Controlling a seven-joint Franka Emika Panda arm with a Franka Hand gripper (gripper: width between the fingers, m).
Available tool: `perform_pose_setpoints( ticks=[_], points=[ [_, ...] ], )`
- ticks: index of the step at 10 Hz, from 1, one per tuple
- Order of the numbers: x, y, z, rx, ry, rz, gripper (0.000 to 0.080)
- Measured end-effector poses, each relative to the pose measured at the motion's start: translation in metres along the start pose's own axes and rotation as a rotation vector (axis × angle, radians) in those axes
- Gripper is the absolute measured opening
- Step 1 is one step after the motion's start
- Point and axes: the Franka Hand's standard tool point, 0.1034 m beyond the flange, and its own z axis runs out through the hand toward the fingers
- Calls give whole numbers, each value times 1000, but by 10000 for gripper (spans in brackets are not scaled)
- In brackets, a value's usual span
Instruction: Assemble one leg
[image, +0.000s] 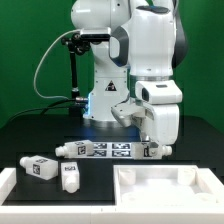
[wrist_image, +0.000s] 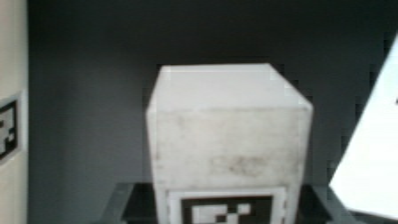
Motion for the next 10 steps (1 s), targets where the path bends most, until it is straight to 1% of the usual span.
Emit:
perform_pose_setpoints(
  ticks=[1,2,3,4,5,8,9,10],
  points=[
    [-2,0,0,1,-3,-52,282],
    [1,-2,2,5,-11,-150,282],
    [11,-7,8,23,-24,-326,282],
    [17,-9,11,30,-25,-458,282],
    [19,-9,12,27,-25,-555,282],
    [14,-12,13,35,-34,-711,282],
    [15,-13,14,37,-38,-778,282],
    [24,-18,16,42,-42,-889,282]
  ],
)
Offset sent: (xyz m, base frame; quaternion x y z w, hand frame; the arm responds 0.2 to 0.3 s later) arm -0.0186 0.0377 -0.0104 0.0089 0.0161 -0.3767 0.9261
